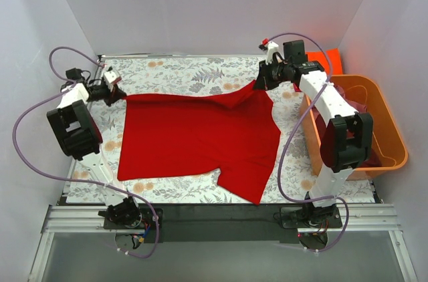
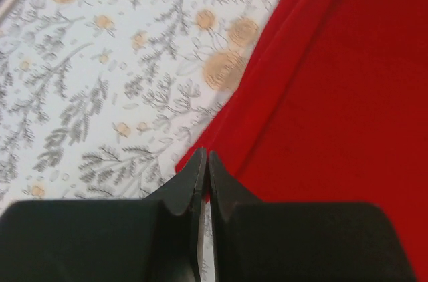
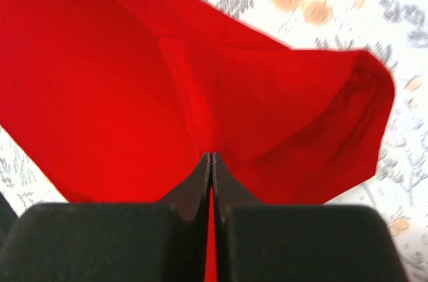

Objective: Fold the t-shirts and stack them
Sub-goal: Fold the tshirt

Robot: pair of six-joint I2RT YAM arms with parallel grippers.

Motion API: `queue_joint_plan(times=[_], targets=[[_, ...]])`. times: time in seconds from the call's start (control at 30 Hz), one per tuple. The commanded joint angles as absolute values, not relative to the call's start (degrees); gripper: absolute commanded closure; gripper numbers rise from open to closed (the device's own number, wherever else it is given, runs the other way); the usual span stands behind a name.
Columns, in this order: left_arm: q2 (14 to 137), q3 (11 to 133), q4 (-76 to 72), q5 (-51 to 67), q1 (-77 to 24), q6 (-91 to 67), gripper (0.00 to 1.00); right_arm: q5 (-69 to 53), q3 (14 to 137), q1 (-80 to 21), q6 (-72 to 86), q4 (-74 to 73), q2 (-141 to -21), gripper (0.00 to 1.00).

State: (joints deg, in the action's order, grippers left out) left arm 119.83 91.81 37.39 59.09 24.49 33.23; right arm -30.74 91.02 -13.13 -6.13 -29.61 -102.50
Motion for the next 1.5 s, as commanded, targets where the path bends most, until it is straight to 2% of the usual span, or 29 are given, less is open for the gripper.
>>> queue_joint_plan(times=[0.0, 0.13, 0.3, 0.77, 1.07, 1.1, 1.13, 1.17, 1.2, 1.27, 1.3, 1.33, 1.4, 1.47], targets=[[113.5, 85.9, 48.1, 58.1, 25.1, 47.7, 1.00, -32.3, 88.5, -12.8, -5.8, -29.9, -100.1, 0.99], [110.8, 77.1, 44.8, 55.5, 25.0, 51.3, 1.00, -33.7, 82.9, -12.8, -4.7, -30.0, -98.8, 0.99], [111.4, 72.7, 39.7, 52.3, 24.9, 51.5, 1.00, -35.7, 75.5, -12.9, -2.5, -29.5, -97.3, 0.99], [112.1, 76.7, 39.5, 52.3, 24.9, 49.6, 1.00, -42.0, 77.0, -12.8, 3.2, -28.8, -96.2, 0.99], [113.5, 79.2, 46.1, 51.7, 24.9, 53.9, 0.99, -42.5, 71.2, -12.7, 2.4, -28.7, -97.8, 0.99], [113.3, 78.8, 46.1, 51.0, 24.9, 54.1, 0.85, -42.5, 71.1, -12.7, 2.1, -28.6, -98.3, 0.99], [113.1, 78.5, 46.3, 50.6, 24.9, 54.1, 0.78, -41.9, 71.3, -12.8, 1.6, -28.7, -99.5, 0.99], [113.1, 78.7, 46.7, 50.5, 24.9, 53.9, 0.72, -41.3, 71.5, -12.7, 1.6, -28.9, -100.1, 0.94], [113.1, 79.0, 47.1, 50.5, 24.9, 53.6, 0.60, -41.0, 71.5, -12.7, 1.1, -29.4, -101.1, 0.87], [112.9, 80.4, 49.0, 51.0, 24.9, 53.3, 0.54, -40.5, 72.8, -12.4, 0.2, -31.6, -101.7, 0.81], [112.8, 81.0, 49.7, 51.6, 24.9, 52.6, 0.52, -40.6, 73.5, -12.3, -2.3, -32.9, -102.1, 0.67], [112.5, 81.8, 51.2, 52.9, 24.9, 51.8, 0.47, -40.7, 74.9, -12.3, -3.7, -34.6, -102.1, 0.60], [111.7, 83.6, 52.3, 54.6, 24.8, 50.1, 0.44, -39.6, 76.0, -12.3, -8.8, -38.7, -101.2, 0.49], [109.9, 83.7, 52.5, 57.0, 23.8, 46.7, 0.44, -37.2, 77.2, -12.3, -13.8, -39.4, -100.0, 0.49]])
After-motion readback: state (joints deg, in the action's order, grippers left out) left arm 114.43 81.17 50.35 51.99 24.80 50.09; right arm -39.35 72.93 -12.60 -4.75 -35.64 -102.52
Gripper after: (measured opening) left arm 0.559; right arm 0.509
